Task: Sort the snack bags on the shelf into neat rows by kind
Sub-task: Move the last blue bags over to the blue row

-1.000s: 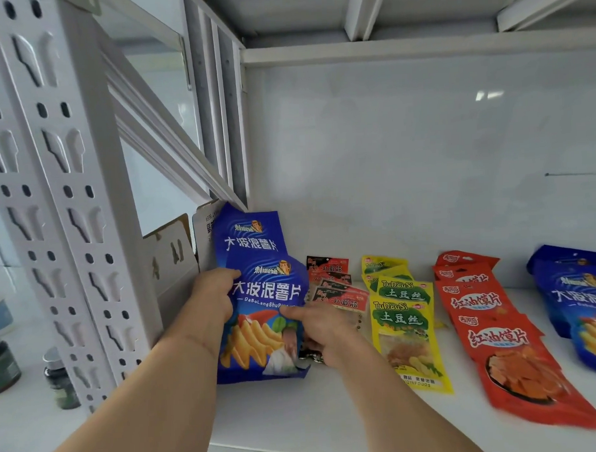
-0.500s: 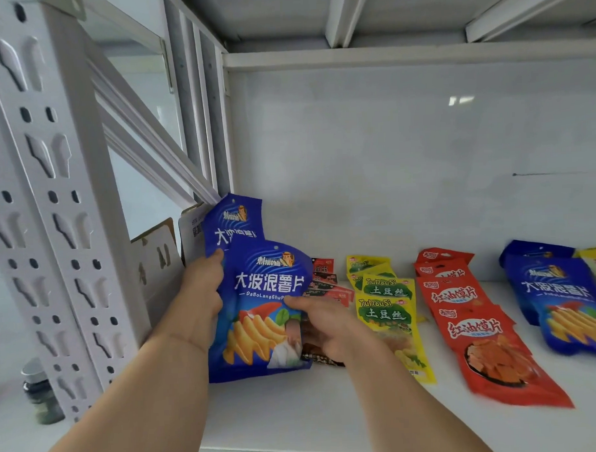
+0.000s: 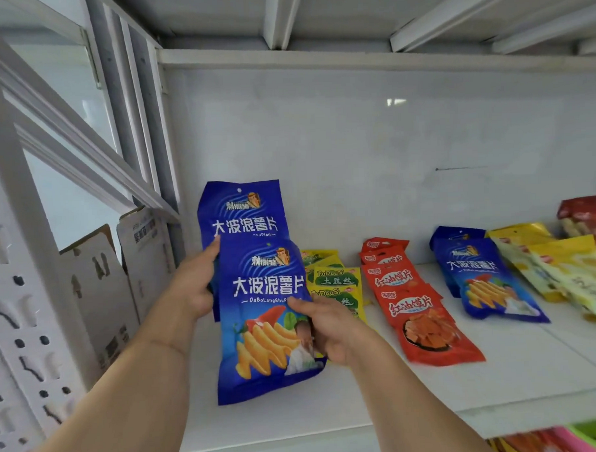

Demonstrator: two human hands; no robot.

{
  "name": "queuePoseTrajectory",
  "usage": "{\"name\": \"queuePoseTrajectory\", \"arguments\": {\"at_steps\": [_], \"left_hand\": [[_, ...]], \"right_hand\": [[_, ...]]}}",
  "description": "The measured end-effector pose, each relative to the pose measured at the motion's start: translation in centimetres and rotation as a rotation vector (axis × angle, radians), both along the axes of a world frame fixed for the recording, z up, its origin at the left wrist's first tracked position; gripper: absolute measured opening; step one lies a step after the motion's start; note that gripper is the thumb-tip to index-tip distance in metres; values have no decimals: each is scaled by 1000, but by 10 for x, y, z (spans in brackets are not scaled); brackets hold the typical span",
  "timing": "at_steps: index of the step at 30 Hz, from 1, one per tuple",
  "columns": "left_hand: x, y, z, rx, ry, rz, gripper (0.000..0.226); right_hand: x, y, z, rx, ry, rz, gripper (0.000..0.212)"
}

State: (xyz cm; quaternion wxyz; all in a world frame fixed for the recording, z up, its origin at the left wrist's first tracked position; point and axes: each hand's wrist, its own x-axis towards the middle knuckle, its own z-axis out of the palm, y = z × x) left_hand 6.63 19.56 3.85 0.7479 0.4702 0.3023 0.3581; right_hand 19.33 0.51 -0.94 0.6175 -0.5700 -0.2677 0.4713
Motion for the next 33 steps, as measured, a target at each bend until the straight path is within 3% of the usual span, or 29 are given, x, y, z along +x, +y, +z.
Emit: {"name": "queuePoseTrajectory", "arguments": {"at_steps": [8,24,33], "left_hand": [[59,-40,3,70,45,34,24],[254,-234,-26,-13,76,-183,32],[344,-296,-42,-32,152,-309,34]], "right_hand": [[50,-82,0,38,-26,-33,38],[203,-319,-30,20,-8,-216,48],[257,-389,-32,-23,11,-358,48]]}}
